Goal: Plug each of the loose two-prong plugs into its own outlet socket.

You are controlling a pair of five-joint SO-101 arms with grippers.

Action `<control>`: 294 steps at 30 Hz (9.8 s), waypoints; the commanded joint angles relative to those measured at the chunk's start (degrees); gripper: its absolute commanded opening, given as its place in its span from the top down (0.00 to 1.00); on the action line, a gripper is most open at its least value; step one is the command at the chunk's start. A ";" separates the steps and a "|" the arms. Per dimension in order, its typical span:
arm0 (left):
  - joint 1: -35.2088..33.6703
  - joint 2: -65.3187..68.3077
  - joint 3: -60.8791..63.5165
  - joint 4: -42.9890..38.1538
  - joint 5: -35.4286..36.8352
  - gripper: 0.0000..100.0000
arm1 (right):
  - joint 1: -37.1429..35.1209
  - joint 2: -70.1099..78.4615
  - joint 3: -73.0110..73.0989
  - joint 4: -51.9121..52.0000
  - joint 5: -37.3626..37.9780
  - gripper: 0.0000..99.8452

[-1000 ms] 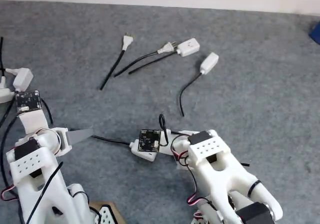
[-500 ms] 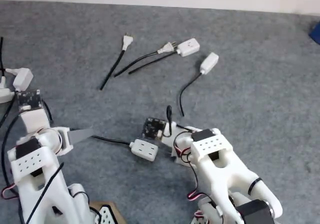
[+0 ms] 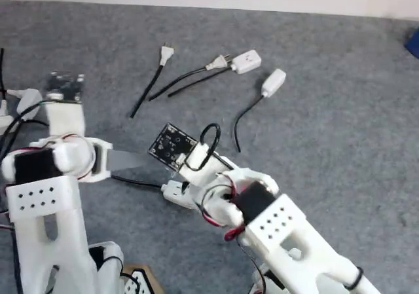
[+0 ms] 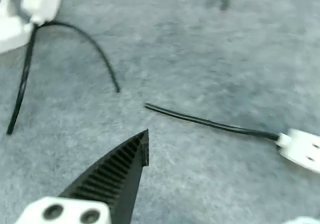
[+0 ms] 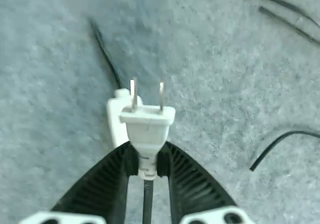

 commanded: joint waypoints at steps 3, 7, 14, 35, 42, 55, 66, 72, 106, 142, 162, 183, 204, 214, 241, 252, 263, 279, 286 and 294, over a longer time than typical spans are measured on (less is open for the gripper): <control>7.16 -0.57 -4.53 5.80 -0.44 0.45 | -1.98 -7.16 -0.31 1.80 -3.96 0.99; 12.97 -0.57 -6.46 9.67 -0.26 0.45 | -0.40 -11.21 6.29 -2.07 -4.04 0.99; 15.25 -0.22 -6.99 9.93 2.11 0.45 | -0.57 -16.22 8.48 -1.10 -4.13 0.99; 15.25 -0.04 11.12 -10.29 1.93 0.45 | -5.23 -20.79 -5.05 11.91 0.18 0.99; 15.34 -0.04 13.67 -10.37 1.93 0.45 | -5.23 -19.74 -5.67 11.82 0.18 0.99; -3.12 -0.04 9.36 -15.30 1.85 0.45 | 1.80 7.08 -9.45 9.80 4.48 0.99; -13.41 -0.13 17.01 -23.82 -2.90 0.45 | 0.22 28.35 -24.57 9.63 3.08 0.99; -15.96 -0.13 17.36 -25.05 -2.99 0.45 | -0.66 30.81 -25.01 10.42 4.40 0.99; -16.04 -0.48 17.19 -24.70 -2.99 0.45 | 1.45 30.81 -17.01 11.03 7.03 0.99; -16.04 -0.13 15.08 -24.97 -2.81 0.45 | 1.63 36.53 -33.27 24.48 7.38 0.99; -18.07 -0.13 15.16 -24.97 -2.90 0.45 | 1.45 43.12 -33.01 20.09 7.30 0.99; -18.77 -0.48 14.99 -24.70 -2.90 0.45 | 0.31 43.47 -11.12 0.57 5.63 0.99; -10.51 -0.04 15.52 -17.23 -2.99 0.45 | 11.47 31.69 -60.18 36.97 -11.87 0.51; 5.14 -0.04 20.26 -13.71 -2.90 0.45 | 41.27 31.43 -41.89 28.62 -12.75 0.51; 22.46 0.04 16.04 -1.85 -11.60 0.45 | 40.13 3.30 22.37 -14.64 -9.23 0.51; 24.31 0.04 15.69 -13.98 -48.00 0.45 | 39.60 3.30 22.46 -14.64 -9.23 0.51; 29.05 11.21 18.42 -27.34 -52.04 0.53 | 43.82 -1.01 13.14 -1.71 -13.63 0.53; 36.79 37.41 0.22 -27.25 -52.40 0.61 | 41.45 -16.04 23.78 -5.05 -9.93 0.88; 38.99 45.41 -2.68 -24.97 -53.71 0.61 | 41.45 -16.57 23.87 -5.05 -9.85 0.87; 33.54 50.86 -3.03 -24.70 -59.08 0.61 | 41.45 -16.57 24.13 -5.05 -9.76 0.87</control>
